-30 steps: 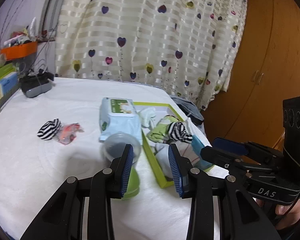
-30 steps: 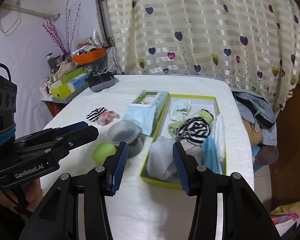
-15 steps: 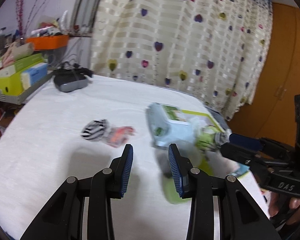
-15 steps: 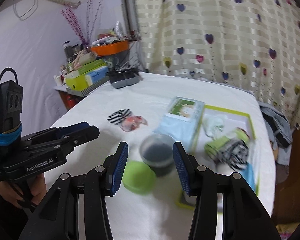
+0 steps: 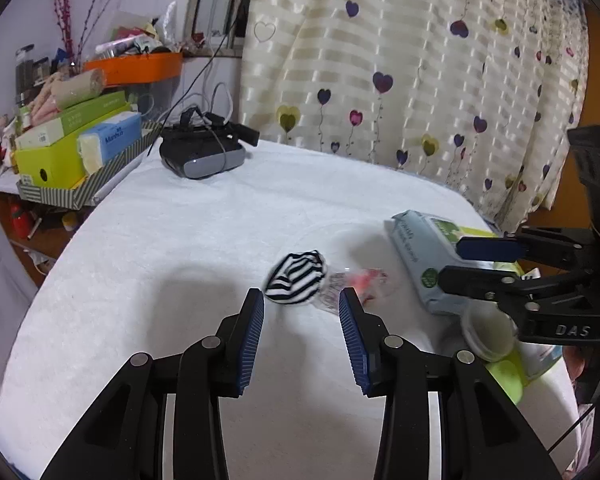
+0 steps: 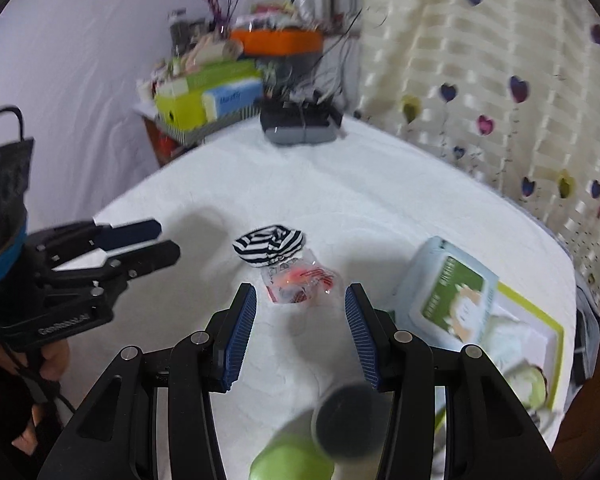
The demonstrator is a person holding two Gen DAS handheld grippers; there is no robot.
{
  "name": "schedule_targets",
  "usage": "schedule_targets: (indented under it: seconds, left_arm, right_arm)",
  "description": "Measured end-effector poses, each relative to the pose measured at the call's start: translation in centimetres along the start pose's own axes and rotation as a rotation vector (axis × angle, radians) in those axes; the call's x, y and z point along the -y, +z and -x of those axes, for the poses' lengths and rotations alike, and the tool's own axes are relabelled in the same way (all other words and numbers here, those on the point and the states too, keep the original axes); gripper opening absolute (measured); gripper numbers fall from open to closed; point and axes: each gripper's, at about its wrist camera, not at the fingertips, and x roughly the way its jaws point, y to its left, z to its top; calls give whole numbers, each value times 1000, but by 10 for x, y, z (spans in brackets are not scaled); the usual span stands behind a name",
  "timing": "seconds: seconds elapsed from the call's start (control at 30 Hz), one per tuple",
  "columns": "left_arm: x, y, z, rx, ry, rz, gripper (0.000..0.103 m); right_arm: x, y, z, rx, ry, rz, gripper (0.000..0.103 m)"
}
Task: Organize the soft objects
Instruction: 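Withdraw both grippers from the box toward the remaining striped sock, then close the left gripper on the second striped sock while the right gripper grasps the clear plastic bag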
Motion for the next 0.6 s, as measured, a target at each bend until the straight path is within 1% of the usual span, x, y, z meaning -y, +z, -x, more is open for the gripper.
schedule_targets:
  seconds: [0.1, 0.2, 0.3, 0.37, 0.5, 0.6]
  left_arm:
    - [-6, 7, -13, -23, -13, -6, 38]
    - [-9, 15, -28, -58, -41, -16, 38]
    - [-11, 19, -40, -86, -60, -25, 38]
    - [-14, 20, -47, -102, -50, -19, 38]
    - [-21, 19, -51, -108, -40, -10, 38]
    - [-22, 18, -51, -108, -40, -7, 38]
  right_arm:
    - [4, 11, -24, -70, 38, -46, 48]
    - [8, 18, -49, -148, 47, -95, 48]
    - [15, 24, -65, -198, 53, -142, 48]
    - [19, 27, -74, -231, 68, -165, 48]
    - [20, 32, -88, -281, 54, -164, 48]
    - [19, 36, -102, -326, 48, -136, 48]
